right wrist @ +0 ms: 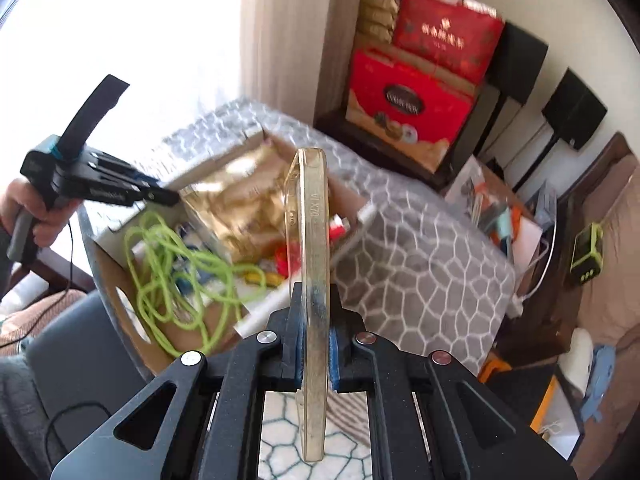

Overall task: Organize objects
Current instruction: 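Lower the phone case into the box onto the cable and open the right tool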

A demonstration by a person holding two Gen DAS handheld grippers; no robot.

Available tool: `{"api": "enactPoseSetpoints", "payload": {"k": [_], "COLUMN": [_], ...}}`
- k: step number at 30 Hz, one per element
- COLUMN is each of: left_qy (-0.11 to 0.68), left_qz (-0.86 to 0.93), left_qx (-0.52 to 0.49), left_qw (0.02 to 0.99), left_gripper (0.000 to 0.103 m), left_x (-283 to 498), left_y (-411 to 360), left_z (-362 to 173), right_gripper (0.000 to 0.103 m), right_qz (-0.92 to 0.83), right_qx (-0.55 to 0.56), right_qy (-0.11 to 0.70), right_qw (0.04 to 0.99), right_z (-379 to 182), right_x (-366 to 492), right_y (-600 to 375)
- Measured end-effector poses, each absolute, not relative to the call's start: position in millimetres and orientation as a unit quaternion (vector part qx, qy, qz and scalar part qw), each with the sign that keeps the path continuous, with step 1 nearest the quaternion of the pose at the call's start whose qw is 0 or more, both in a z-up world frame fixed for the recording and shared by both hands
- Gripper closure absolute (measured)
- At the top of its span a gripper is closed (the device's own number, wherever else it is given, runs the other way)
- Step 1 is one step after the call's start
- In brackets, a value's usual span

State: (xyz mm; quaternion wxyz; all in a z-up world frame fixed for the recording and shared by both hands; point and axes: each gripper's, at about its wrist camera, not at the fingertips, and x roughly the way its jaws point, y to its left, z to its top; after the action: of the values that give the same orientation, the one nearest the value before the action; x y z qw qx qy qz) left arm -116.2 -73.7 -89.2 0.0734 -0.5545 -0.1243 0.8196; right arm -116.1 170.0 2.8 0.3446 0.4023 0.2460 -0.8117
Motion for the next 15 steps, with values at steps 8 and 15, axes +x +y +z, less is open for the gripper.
{"api": "enactPoseSetpoints", "payload": {"k": [8, 15], "left_qy": [-0.129, -0.138], "left_qz": [0.824, 0.823], "left_qx": [-0.547, -0.546], "left_qw": [0.072, 0.076], "left_gripper": [0.082, 0.079], "left_x": [-111, -108], "left_y": [-82, -87], "left_z": [-78, -78], "right_gripper": [0.096, 0.096], "right_qz": [-0.8, -0.785], "right_qx": [0.358, 0.334], "right_qy": [0.305, 0.393], "right_qw": [0.372, 0.343], "right_z": [17, -12], "right_x": [-92, -82], "right_y": [106, 61]}}
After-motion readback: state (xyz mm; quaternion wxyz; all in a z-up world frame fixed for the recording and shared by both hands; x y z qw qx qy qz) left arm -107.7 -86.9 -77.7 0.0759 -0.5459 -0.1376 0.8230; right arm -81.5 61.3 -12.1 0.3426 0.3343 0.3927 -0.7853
